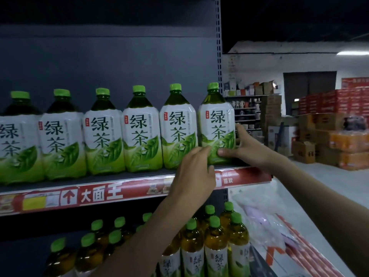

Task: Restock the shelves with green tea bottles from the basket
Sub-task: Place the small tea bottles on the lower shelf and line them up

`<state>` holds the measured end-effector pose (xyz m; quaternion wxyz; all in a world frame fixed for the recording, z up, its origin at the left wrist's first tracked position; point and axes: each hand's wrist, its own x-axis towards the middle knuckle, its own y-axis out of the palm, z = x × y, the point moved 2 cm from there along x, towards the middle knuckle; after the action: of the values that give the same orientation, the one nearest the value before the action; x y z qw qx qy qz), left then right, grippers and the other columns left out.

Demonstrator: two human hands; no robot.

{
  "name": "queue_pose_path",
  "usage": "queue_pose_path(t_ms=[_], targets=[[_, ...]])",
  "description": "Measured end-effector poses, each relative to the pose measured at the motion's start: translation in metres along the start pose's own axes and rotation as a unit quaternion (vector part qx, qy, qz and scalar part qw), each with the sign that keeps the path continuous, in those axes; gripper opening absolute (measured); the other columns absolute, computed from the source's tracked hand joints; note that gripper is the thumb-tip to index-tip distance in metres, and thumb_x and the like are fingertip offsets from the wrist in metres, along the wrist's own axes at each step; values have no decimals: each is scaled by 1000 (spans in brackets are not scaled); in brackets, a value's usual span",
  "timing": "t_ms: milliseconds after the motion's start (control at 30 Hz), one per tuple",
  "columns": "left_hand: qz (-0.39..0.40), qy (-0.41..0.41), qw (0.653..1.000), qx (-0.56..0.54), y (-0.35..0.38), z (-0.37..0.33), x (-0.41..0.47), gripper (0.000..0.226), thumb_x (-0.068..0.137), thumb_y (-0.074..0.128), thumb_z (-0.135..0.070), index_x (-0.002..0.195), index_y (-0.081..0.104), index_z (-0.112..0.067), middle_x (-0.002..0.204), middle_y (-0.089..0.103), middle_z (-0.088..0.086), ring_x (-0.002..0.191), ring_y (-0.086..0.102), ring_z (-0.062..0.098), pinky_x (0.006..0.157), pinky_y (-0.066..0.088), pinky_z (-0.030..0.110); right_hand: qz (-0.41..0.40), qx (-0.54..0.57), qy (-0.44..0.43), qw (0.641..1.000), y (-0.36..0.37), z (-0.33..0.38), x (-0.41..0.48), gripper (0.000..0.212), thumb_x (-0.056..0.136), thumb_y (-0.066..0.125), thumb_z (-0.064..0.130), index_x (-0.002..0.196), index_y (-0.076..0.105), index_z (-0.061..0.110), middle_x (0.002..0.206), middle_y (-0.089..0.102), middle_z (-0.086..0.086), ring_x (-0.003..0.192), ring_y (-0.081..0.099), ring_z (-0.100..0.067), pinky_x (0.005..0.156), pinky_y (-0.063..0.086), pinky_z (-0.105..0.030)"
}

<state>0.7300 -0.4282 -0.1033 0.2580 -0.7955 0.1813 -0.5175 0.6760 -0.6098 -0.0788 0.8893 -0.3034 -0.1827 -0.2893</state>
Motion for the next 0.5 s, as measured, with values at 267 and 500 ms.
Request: queue_pose_path(t_ms=[267,500], targets=[[-97,-13,977,190,-29,46,3,80,84,73,-20,149,29,-35,147,27,5,132,30,25,100,44,40,29,4,12,999,-1,-2,6,83,80,78,14,143,27,32,113,66,9,102,64,-4,82,51,-20],[-132,0,971,198,-10,43,10,84,81,71,0,149,32,-32,146,26,5,127,33,29,85,48,30,42,2,17,999,-1,0,9,83,78,79,15,141,27,33,120,65,4,103,66,-7,81,54,-18]])
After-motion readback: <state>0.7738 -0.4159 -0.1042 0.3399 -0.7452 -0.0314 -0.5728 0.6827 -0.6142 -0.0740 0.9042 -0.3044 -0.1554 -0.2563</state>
